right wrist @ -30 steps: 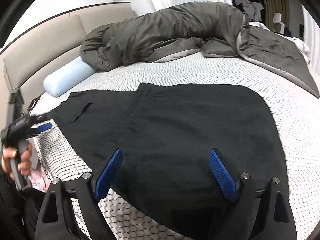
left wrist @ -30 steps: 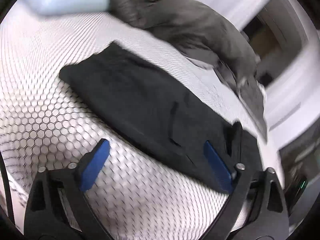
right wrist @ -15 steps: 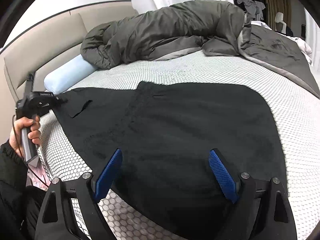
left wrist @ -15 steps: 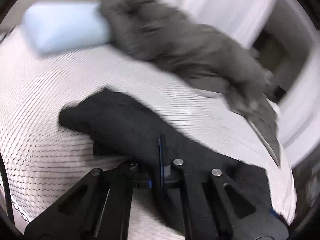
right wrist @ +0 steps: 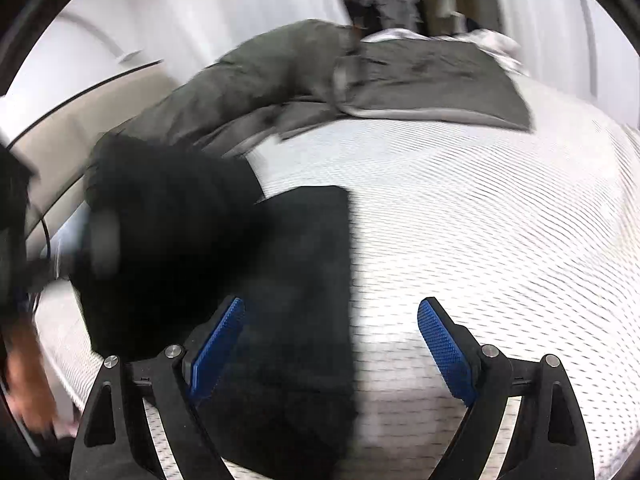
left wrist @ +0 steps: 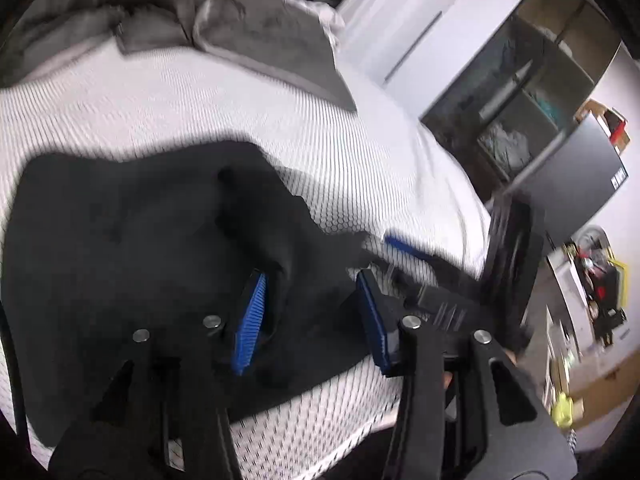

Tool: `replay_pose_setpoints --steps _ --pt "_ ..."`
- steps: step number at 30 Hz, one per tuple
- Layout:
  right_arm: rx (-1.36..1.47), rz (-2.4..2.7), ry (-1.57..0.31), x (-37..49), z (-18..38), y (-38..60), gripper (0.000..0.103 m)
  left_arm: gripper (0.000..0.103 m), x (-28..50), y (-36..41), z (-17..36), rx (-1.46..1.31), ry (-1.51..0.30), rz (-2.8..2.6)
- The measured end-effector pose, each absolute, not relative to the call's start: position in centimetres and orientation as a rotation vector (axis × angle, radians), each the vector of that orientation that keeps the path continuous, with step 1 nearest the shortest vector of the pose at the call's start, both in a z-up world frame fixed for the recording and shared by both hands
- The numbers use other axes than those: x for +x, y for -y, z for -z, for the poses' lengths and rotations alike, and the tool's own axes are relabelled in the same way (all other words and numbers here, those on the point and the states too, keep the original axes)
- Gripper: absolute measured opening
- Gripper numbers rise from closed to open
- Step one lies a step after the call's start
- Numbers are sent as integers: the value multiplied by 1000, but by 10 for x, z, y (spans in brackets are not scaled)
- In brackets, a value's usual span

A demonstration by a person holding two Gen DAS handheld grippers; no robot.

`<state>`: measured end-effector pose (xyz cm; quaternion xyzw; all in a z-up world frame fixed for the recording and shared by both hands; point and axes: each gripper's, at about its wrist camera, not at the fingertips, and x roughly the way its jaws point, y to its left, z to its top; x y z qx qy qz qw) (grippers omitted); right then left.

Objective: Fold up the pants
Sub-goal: 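Grasp the pants end with the left tool and fold it onto the pants, then grasp the folded pants edge with the right tool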

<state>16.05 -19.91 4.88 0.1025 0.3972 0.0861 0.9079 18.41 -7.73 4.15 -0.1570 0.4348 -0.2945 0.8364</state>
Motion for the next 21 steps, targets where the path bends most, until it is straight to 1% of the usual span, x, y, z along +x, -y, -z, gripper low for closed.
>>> replay_pose_setpoints --steps 2,4,6,8,10,11,12,14,19,21 --pt "266 -165 -822 160 -49 212 90 53 172 67 -39 -327 -900 629" --pt "305 -189 -810 158 -52 218 90 74 154 50 -44 -322 -851 629" --pt "320 -239 -805 157 -56 215 90 86 136 26 -51 -273 -749 606" --pt "332 -310 -810 156 -59 205 90 87 132 9 -51 -188 -672 525" --pt "324 -391 -812 154 -60 189 89 87 138 -3 -42 -136 -657 409" --pt "310 -420 -815 152 -60 180 85 87 143 -13 -32 -132 -666 356" --pt "281 -451 -822 150 -60 170 79 87 147 -17 -25 -137 -677 332" --pt "240 -489 -850 149 -57 155 71 87 157 -24 -10 -142 -730 306" --pt "207 -495 -959 161 -38 136 70 87 160 -37 6 -94 -756 254" --pt "201 -465 -1014 168 -26 133 64 87 160 -44 14 -103 -777 241"
